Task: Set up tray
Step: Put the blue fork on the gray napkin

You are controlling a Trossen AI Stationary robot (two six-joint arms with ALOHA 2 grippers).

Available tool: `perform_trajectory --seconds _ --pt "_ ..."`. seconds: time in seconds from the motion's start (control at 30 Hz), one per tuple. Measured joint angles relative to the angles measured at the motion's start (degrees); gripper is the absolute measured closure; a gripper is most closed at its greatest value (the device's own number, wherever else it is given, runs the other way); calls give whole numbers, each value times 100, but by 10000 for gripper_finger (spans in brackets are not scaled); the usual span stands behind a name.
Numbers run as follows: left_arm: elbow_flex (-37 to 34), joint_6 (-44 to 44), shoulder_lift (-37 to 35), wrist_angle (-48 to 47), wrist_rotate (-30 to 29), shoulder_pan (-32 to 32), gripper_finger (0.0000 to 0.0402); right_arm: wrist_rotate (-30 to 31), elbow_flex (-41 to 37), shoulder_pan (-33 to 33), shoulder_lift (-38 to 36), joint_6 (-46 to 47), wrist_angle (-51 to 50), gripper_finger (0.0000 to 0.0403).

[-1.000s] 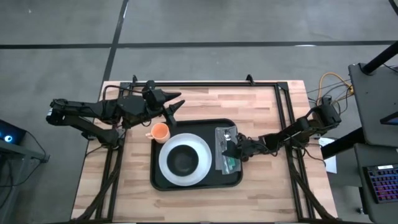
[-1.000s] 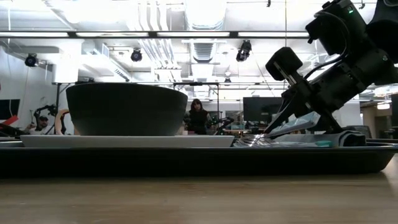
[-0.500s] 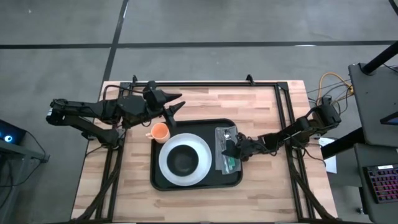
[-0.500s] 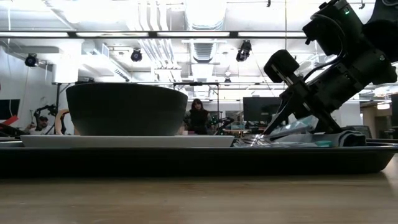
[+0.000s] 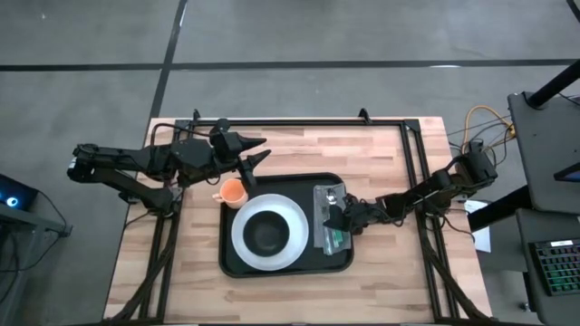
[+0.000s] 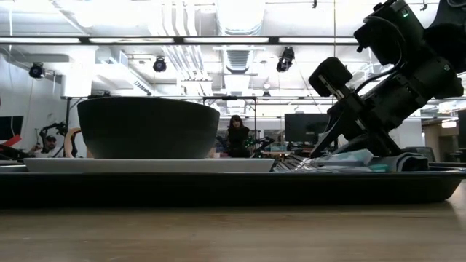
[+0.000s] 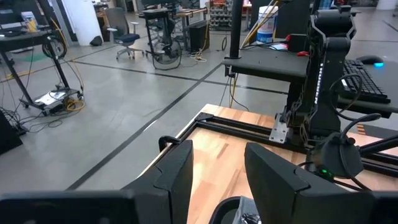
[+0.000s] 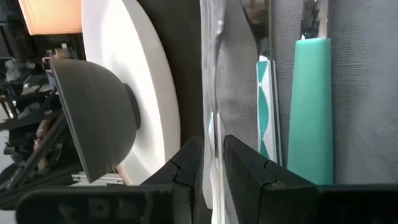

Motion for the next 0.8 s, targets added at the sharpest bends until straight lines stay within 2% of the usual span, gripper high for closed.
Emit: perform_trajectory --seconds 0.53,0.8 --pt "0 2 0 0 -2 0 275 -628 -38 8 -269 -119 -188 346" --pt "0 2 0 -2 -2 0 275 -665 -63 27 -792 -142 -388 346"
